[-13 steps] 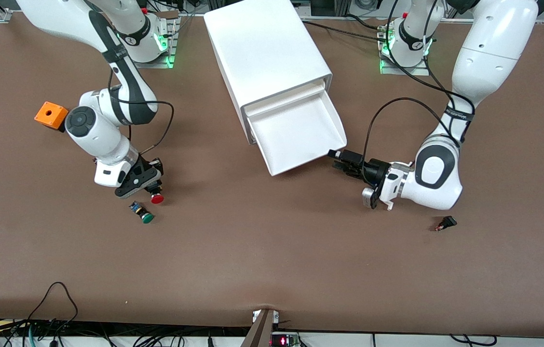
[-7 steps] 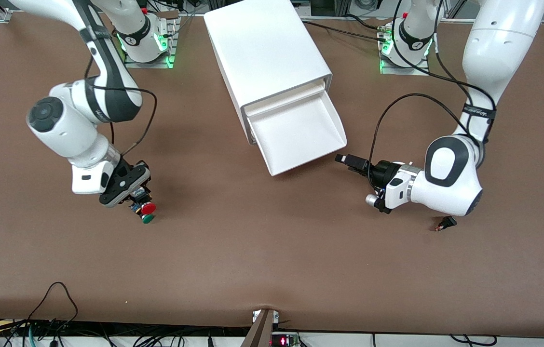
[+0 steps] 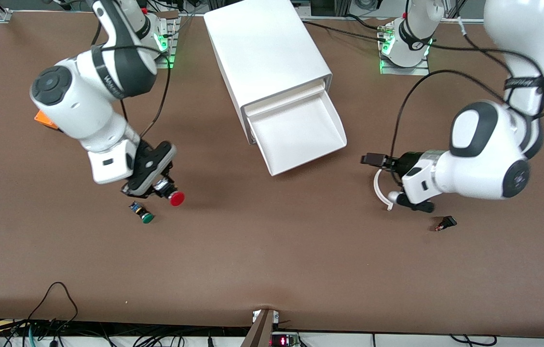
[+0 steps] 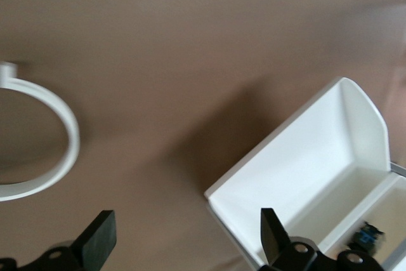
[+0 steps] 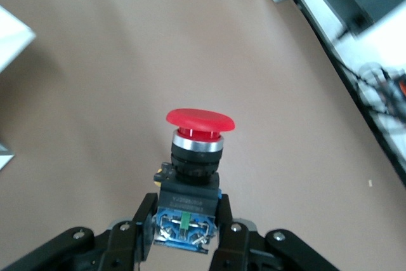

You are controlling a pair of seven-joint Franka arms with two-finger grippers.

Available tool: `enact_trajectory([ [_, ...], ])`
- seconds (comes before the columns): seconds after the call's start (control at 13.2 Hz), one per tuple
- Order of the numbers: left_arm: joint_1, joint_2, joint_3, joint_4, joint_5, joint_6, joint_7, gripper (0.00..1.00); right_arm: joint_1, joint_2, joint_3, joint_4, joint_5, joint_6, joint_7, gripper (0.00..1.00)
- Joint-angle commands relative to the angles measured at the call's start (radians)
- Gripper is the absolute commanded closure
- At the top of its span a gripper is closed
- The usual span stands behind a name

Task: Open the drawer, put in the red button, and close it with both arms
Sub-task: 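Carry the red button with the right gripper over the open drawer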

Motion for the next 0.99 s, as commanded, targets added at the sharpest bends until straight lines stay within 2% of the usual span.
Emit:
enact_trajectory([
  [0.0,-0.002,-0.019,0.007,0.114,0.158,-0.086,-0.027,0.00,0.090,0.003,-0.003,0.051,-0.003,-0.073,-0.052,0.80],
  [0.23,-0.003,-0.022,-0.001,0.192,0.323,-0.140,-0.030,0.00,0.154,0.041,-0.007,0.115,-0.013,-0.179,-0.062,0.82],
  [0.53,-0.002,-0.022,0.008,0.197,0.328,-0.140,-0.048,0.00,0.276,0.118,-0.010,0.250,-0.082,-0.293,-0.063,0.82],
  [0.76,0.021,-0.024,0.018,0.197,0.329,-0.141,-0.092,0.00,0.377,0.169,-0.038,0.322,-0.082,-0.303,-0.066,0.82],
  [0.91,0.053,-0.041,0.024,0.196,0.342,-0.141,-0.094,0.00,0.448,0.202,-0.053,0.351,-0.117,-0.319,-0.067,0.82],
])
